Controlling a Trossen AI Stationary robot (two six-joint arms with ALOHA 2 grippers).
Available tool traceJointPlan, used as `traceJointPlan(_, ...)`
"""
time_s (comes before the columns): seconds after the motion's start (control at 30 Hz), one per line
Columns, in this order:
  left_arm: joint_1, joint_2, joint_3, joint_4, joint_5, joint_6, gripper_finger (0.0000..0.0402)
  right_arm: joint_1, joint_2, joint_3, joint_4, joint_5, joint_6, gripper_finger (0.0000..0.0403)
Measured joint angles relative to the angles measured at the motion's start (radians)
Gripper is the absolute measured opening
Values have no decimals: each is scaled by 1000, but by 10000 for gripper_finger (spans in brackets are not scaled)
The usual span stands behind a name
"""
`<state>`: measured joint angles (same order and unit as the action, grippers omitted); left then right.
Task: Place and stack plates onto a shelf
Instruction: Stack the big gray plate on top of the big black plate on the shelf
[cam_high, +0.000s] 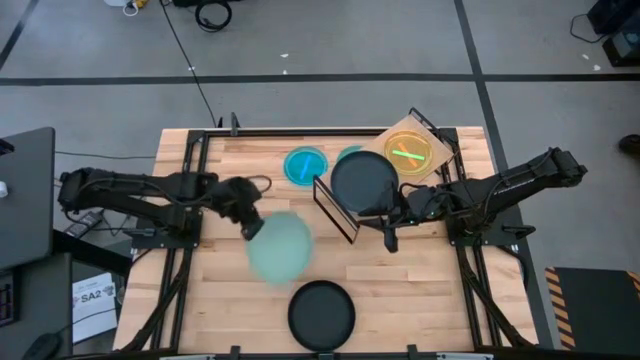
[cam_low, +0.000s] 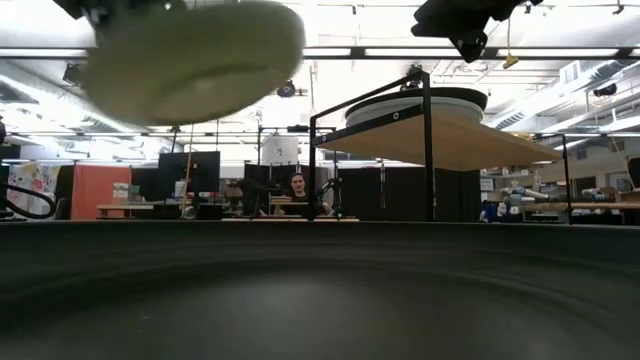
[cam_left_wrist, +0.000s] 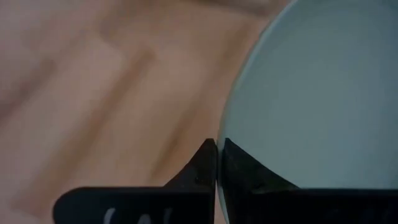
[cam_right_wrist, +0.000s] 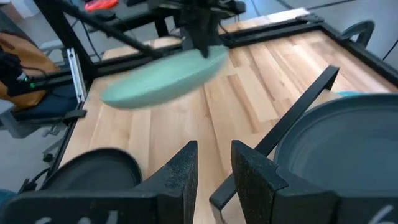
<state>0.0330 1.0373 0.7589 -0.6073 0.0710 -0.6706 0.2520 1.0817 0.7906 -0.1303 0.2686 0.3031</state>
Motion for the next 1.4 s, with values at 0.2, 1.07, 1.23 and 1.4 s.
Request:
traceJointPlan(0.2, 91, 2, 0, 172, -127, 2, 13, 0, 0, 0, 64, 53, 0, 103)
traceJointPlan(1.07, 167, 3, 0, 757, -717, 390, 14, -186, 53, 0, 517, 231, -148, 180)
traceJointPlan(1.23, 167, 3, 1, 797, -757, 431, 13, -216, 119, 0, 652, 232, -282, 179)
traceJointPlan(1.4, 167, 3, 1, 797, -785, 434, 13, -224, 196, 0, 795, 233, -387, 179)
